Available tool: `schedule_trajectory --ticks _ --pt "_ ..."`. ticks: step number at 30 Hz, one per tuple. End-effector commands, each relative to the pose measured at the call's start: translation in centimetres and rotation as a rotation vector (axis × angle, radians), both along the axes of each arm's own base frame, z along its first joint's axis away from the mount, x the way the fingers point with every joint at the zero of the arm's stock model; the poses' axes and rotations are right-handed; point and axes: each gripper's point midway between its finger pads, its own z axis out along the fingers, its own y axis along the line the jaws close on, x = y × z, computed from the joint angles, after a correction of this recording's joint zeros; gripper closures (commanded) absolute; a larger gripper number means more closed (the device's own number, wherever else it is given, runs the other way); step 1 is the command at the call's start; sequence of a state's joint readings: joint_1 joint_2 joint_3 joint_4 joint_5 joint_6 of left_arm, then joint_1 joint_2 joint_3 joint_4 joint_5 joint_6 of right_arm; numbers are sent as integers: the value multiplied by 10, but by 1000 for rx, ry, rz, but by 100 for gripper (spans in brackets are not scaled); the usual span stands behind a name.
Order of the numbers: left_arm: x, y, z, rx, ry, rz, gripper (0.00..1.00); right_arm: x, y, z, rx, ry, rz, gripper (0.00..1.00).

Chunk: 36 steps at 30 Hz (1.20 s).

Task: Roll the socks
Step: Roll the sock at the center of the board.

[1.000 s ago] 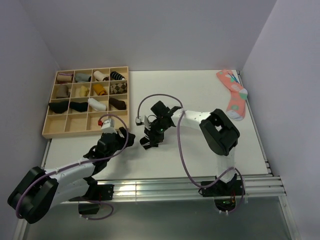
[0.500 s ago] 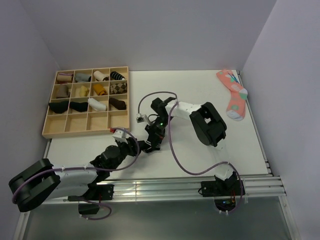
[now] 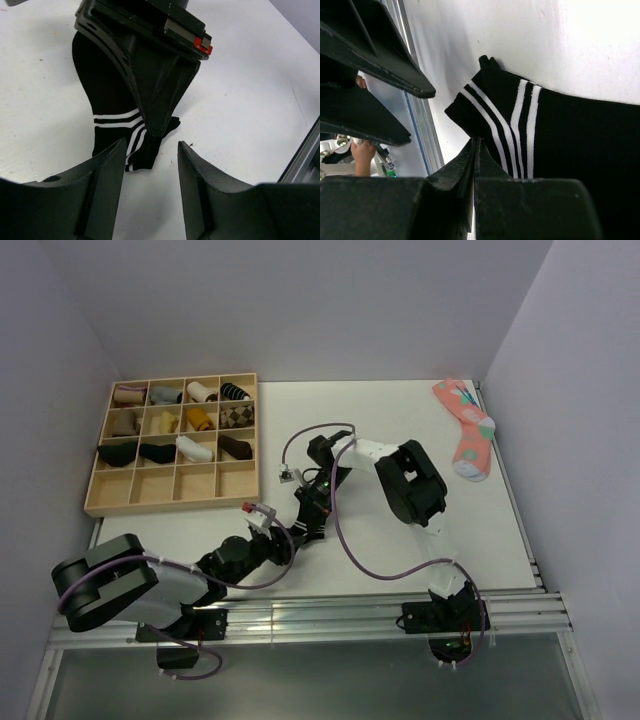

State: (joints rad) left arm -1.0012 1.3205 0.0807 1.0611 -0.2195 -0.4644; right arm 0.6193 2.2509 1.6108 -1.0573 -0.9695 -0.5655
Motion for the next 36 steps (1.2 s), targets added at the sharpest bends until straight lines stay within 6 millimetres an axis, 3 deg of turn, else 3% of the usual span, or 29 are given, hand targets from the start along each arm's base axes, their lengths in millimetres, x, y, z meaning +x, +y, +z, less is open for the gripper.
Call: schedule_trajectory --ticks 1,10,36 --pt "-3 -16 22 -77 -56 -57 49 1 3 2 -19 26 -10 100" --pt "-2 -19 6 -21 -41 -51 44 3 4 -2 -30 32 -13 100" --pt "6 -25 -22 109 -28 1 44 5 3 17 7 21 -15 100"
